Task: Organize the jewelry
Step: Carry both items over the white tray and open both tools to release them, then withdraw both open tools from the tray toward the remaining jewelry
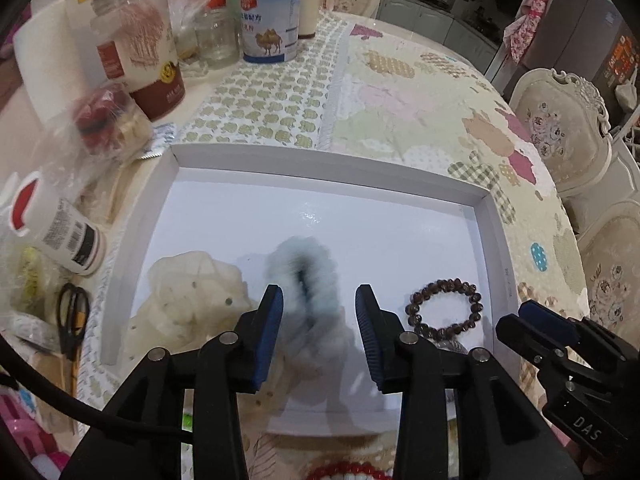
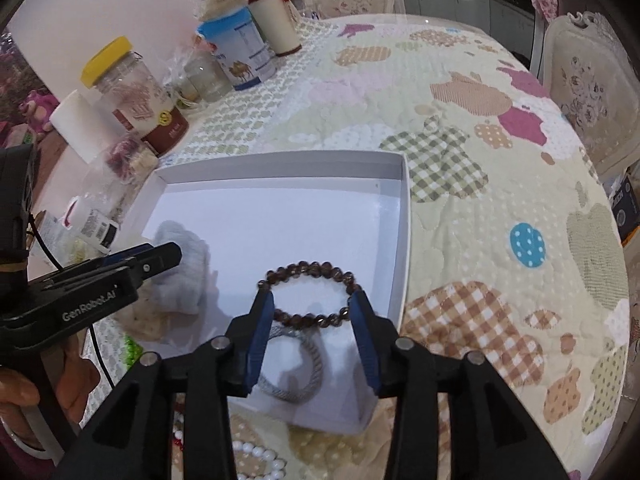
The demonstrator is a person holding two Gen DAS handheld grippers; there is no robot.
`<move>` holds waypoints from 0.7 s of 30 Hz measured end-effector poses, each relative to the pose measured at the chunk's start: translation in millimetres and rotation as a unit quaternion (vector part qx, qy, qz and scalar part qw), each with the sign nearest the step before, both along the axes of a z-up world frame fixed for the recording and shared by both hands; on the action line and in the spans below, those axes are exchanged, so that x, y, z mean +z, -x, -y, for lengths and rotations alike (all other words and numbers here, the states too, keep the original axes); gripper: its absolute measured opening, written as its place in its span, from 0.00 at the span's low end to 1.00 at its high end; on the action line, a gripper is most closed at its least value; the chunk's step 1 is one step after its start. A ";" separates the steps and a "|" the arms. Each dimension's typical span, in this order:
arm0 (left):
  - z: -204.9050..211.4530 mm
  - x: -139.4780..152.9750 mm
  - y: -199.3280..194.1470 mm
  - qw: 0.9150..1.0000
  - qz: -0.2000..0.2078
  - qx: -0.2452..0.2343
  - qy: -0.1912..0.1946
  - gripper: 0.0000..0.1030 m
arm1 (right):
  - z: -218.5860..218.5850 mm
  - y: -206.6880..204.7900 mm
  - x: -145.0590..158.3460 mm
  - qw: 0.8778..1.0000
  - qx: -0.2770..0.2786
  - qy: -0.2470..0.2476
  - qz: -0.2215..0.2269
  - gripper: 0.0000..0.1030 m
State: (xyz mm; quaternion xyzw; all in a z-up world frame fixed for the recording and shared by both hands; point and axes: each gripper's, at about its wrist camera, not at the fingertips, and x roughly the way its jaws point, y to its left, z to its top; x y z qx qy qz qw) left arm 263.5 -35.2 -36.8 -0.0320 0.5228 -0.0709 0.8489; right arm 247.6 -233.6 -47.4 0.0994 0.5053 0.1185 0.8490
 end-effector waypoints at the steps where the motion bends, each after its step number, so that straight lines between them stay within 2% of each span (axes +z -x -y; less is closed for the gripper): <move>1: -0.6 2.9 3.4 1.000 0.003 0.000 -0.001 0.35 | -1.2 3.3 3.7 1.000 0.000 0.000 0.004 0.41; 8: -5.0 23.0 31.6 0.999 0.033 0.001 -0.018 0.35 | -7.5 30.1 30.0 0.999 -0.001 -0.007 0.034 0.44; 13: -9.0 33.1 56.2 0.998 0.049 0.004 -0.031 0.35 | -8.3 52.1 39.9 0.999 -0.005 -0.014 0.045 0.53; 21: -9.1 38.0 95.7 0.998 0.055 0.004 -0.044 0.35 | -6.1 93.4 46.9 0.999 -0.003 -0.013 0.053 0.54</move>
